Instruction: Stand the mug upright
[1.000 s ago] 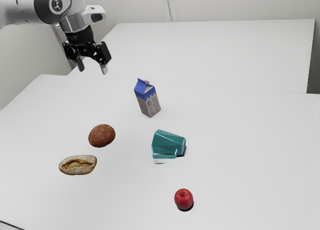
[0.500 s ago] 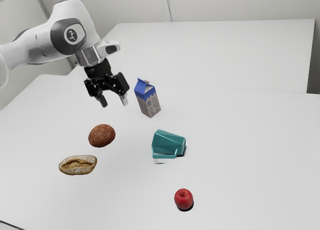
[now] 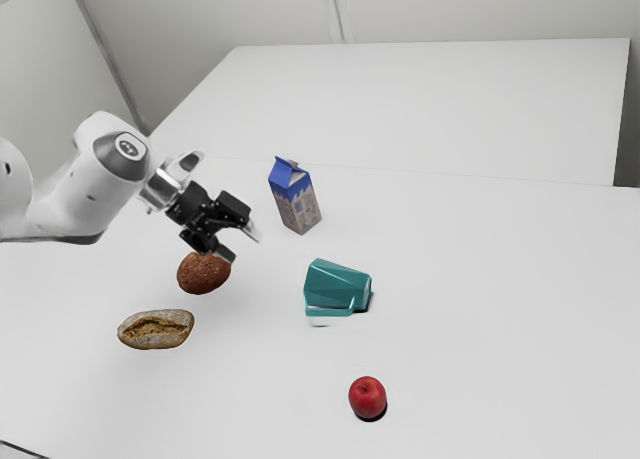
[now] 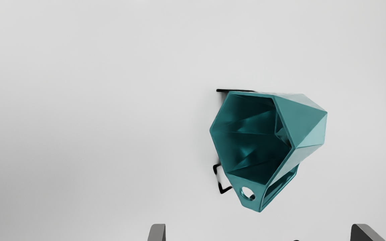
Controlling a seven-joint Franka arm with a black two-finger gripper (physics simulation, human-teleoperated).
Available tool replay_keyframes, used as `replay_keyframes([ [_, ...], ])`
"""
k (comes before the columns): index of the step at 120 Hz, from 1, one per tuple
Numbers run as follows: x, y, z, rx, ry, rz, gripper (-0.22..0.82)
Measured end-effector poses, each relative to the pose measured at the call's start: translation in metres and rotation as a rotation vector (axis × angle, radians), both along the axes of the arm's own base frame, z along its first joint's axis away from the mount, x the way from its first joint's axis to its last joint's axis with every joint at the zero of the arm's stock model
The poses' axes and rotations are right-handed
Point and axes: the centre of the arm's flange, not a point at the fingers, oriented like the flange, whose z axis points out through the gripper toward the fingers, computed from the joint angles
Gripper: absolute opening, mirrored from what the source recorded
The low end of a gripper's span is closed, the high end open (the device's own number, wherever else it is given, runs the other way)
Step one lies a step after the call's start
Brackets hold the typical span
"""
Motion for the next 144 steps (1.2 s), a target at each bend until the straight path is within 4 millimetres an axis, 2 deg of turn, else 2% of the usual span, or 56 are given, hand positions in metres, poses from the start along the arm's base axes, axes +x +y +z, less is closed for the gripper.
replay_keyframes([
  [19,0.012,-0.028,-0.036,-0.082,-0.073,-0.063,0.60],
  [43,0.018,-0.035,-0.064,-0.120,-0.151,-0.126,0.60],
  [60,0.021,-0.047,-0.077,-0.153,-0.192,-0.170,0.60],
  [103,0.024,-0.096,-0.096,-0.270,-0.257,-0.278,0.60],
  [112,0.024,-0.101,-0.098,-0.283,-0.266,-0.295,0.54],
  [144,0.024,-0.106,-0.097,-0.297,-0.305,-0.338,0.22],
])
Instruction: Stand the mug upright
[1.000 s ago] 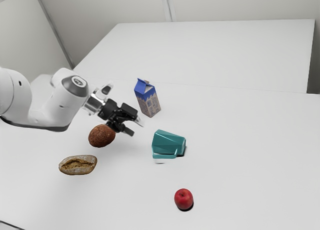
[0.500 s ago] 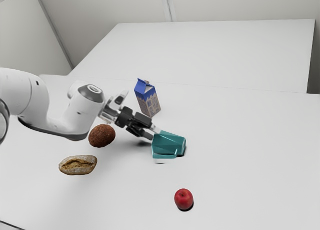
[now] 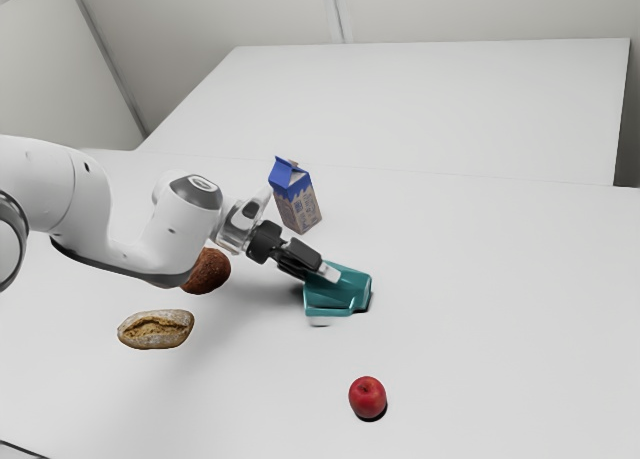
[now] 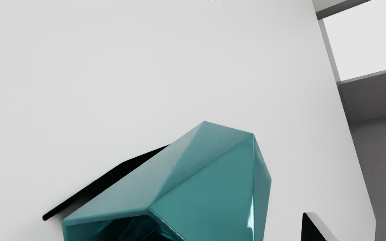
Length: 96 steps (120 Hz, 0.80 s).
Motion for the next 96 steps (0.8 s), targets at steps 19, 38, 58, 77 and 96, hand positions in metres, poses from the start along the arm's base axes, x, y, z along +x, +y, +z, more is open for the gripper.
replay_keyframes([
  [19,0.000,-0.002,0.005,-0.001,-0.028,-0.019,0.05],
  [38,0.000,-0.005,0.007,-0.003,-0.050,-0.039,-0.08],
  [58,0.000,-0.007,0.010,0.002,-0.072,-0.055,-0.12],
  [77,0.000,-0.014,0.033,0.040,-0.130,-0.093,-0.15],
  [96,-0.002,-0.012,0.063,0.167,-0.187,-0.168,-0.16],
])
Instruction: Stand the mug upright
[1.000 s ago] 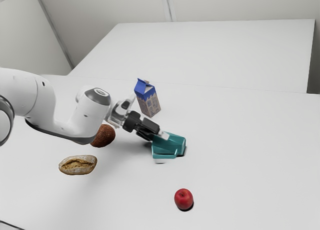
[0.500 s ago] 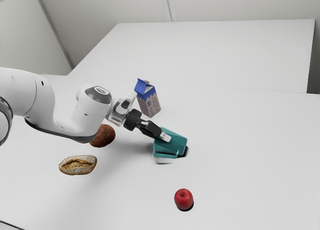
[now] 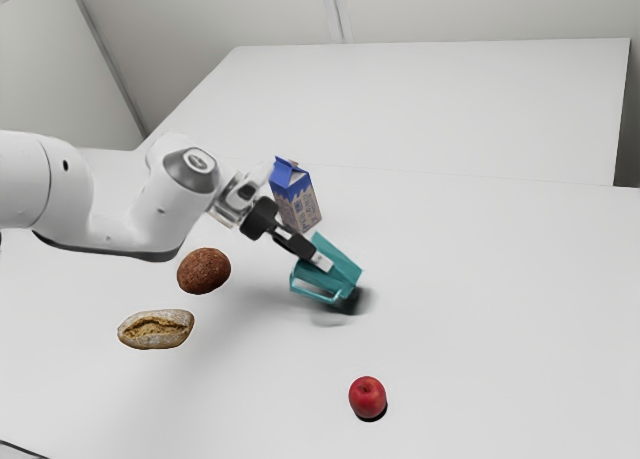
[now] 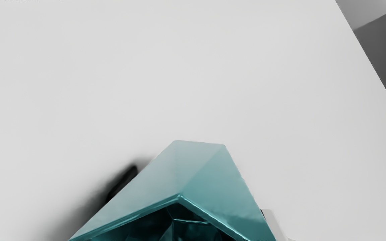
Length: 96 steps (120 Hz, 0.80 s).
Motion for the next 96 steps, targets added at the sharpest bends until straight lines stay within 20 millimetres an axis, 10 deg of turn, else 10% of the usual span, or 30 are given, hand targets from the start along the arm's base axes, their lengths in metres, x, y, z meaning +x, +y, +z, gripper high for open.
replay_keyframes([
  [43,-0.001,0.030,0.051,0.557,-0.101,-0.117,-0.16],
  [96,0.001,0.032,0.028,0.817,-0.070,-0.060,-0.17],
])
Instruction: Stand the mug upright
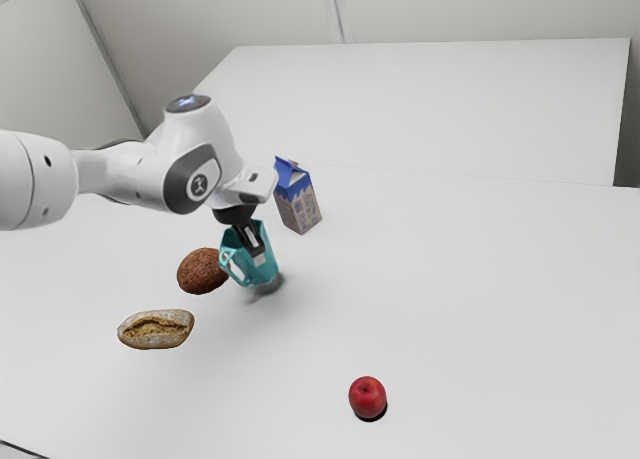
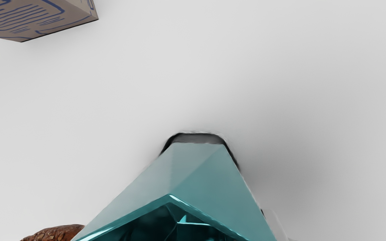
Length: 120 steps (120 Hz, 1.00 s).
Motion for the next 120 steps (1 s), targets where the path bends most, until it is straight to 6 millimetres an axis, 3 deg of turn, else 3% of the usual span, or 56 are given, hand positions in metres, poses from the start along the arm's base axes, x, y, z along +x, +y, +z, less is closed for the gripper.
replay_keyframes([
  [38,0.003,0.000,-0.024,0.007,0.008,0.101,-0.14],
  [67,0.003,-0.007,-0.025,0.004,0.002,0.144,0.29],
  [84,0.004,-0.022,0.026,0.028,-0.074,0.136,0.44],
  [103,0.026,-0.037,0.112,0.029,-0.131,0.161,0.53],
  [120,0.034,-0.036,0.185,0.019,-0.144,0.256,0.56],
])
